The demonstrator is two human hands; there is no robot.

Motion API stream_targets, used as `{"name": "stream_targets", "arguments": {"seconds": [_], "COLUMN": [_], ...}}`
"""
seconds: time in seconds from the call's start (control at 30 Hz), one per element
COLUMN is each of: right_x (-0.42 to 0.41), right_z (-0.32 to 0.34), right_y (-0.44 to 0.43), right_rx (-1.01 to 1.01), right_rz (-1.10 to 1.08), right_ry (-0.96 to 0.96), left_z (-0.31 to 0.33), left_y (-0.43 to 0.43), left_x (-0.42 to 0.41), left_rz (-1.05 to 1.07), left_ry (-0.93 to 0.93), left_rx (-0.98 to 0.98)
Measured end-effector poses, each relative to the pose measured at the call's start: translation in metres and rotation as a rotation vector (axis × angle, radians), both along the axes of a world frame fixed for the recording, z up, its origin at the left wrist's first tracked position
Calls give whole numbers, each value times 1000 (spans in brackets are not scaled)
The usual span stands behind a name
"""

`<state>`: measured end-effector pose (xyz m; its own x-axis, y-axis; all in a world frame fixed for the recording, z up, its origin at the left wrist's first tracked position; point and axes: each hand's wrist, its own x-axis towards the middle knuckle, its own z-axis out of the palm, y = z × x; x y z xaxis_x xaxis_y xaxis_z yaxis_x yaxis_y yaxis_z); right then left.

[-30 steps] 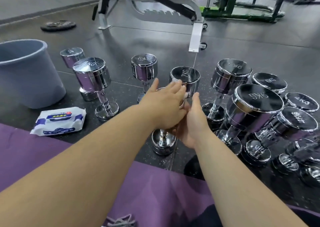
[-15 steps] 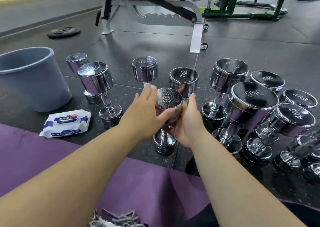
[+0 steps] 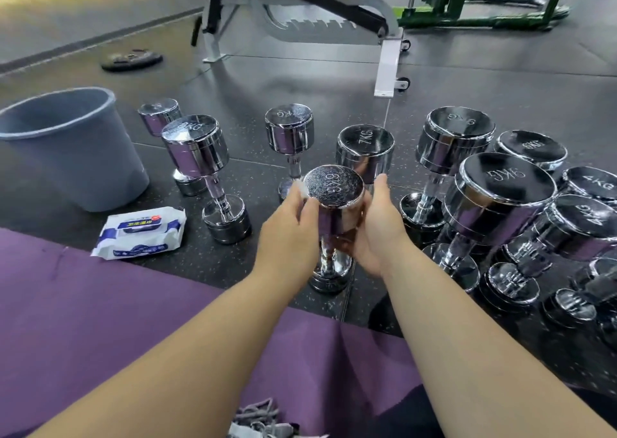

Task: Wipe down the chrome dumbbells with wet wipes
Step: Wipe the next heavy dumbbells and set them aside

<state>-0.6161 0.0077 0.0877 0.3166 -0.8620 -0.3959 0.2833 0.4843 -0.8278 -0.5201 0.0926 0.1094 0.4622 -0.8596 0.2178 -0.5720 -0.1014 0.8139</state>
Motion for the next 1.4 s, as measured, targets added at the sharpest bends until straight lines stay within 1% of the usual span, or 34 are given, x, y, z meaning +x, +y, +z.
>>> {"name": "stream_targets", "arguments": {"seconds": [0.03,0.07,0.13,0.17,0.23,0.27,0.33,0.4,0.43,0.53,0.6,0.63,0.7,0.77,0.8,0.9,1.0,1.1,1.17,1.27,1.4], "right_x": [3,4,4,3,2,1,1,3,3,2,3,5,8,8,7,1,5,6,7,7,5], "right_z": [1,2,3,2,7,9,17,25,27,22,21,20,20,19,18,15,16,13,13,12,10], "right_y": [2,5,7,7,8,7,7,5,4,1,0,0,-1,-4,-5,-9,-10,-12,-11,-10,-11], "right_rx": [-15,-27,-45,-60,-115,-159,-283,-373,-385,-356,-325,-317,-306,-303,-303,-303,-295,-280,-292,-295,-247], "right_rz": [-10,-14,-35,-49,-74,-89,-126,-146,-150,-137,-143,-142,-136,-138,-139,-126,-120,-123,-115,-109,-93], "right_ry": [25,63,160,208,310,356,410,416,417,379,353,355,356,341,336,310,294,283,263,245,208], "left_z": [1,3,6,6,7,6,6,1,-2,-1,4,3,-4,-21,-26,-26,-18,-8,-7,-17,-9], "left_y": [-4,-8,-19,-23,-30,-33,-35,-39,-41,-44,-48,-50,-51,-50,-47,-48,-53,-59,-60,-58,-59], "left_x": [-4,-7,-8,-5,4,8,13,19,22,22,24,25,27,27,25,18,17,25,30,31,29], "left_rz": [4,25,86,117,77,62,74,120,129,120,35,-17,-50,-22,-10,18,66,0,-16,-65,-156], "left_ry": [169,342,686,750,652,603,589,586,613,619,777,813,781,724,736,814,900,874,829,801,896], "left_rx": [39,37,-12,-14,-17,-60,-130,-140,-118,47,28,21,80,165,175,125,5,-105,-86,38,51]}}
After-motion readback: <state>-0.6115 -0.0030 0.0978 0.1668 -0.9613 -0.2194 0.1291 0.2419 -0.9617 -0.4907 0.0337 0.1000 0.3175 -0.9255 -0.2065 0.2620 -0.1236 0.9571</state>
